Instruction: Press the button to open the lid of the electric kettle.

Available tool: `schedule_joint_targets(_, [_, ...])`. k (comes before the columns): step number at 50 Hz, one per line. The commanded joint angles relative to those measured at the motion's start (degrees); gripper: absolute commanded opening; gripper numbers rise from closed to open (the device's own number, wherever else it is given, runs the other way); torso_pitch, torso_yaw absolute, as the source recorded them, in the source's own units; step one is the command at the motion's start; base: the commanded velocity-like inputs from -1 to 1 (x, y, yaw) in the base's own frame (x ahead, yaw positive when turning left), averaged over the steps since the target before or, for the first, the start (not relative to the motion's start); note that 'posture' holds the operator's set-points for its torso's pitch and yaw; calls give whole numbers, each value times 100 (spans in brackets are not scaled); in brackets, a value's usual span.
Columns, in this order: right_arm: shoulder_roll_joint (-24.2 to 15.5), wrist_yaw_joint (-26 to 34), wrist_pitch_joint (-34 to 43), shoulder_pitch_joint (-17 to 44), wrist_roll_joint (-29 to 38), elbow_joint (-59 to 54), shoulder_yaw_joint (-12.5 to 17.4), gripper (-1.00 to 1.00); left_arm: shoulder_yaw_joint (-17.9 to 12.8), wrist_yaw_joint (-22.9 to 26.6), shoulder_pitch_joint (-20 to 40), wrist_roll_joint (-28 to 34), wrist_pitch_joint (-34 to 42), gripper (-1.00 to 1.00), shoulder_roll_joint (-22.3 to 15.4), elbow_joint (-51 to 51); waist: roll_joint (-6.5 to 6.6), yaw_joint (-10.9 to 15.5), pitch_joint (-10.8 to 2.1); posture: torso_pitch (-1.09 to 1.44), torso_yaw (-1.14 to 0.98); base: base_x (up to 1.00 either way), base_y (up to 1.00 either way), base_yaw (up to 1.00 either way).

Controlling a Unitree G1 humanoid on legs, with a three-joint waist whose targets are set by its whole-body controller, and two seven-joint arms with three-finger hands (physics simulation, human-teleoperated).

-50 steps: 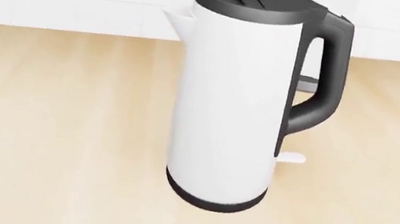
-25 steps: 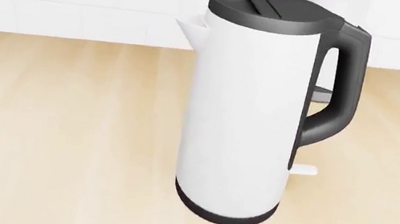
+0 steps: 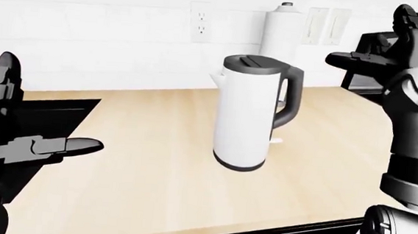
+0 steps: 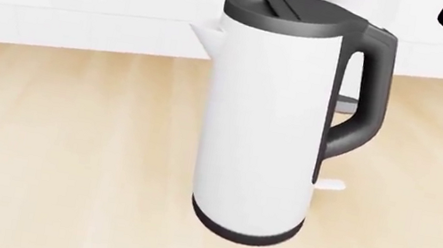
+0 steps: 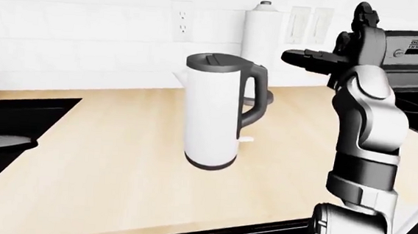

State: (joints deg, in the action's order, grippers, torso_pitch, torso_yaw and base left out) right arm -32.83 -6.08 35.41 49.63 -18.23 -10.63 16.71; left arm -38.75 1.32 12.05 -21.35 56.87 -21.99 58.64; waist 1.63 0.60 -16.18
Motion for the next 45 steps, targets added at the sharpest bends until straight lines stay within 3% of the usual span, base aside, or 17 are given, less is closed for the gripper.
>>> schedule_joint_targets(1, [-40,38,-248,272,92,-24,-5,100,-14,-24,118,-18,-125,100,-77,70,-5,-2,-17,-43,0,0,0,0])
schedule_joint_targets(20, [116,-4,-1133,1448,623,-2459,-348,100,3,-191,164,-131,23,100,-105,71,51,10,-23,-43,0,0,0,0])
schedule_joint_targets(45, [283,183,-1772,2265,1170,-3823,-534,100,2,-199,191,-115,126,100,-148,103,97,14,-19,-43,0,0,0,0])
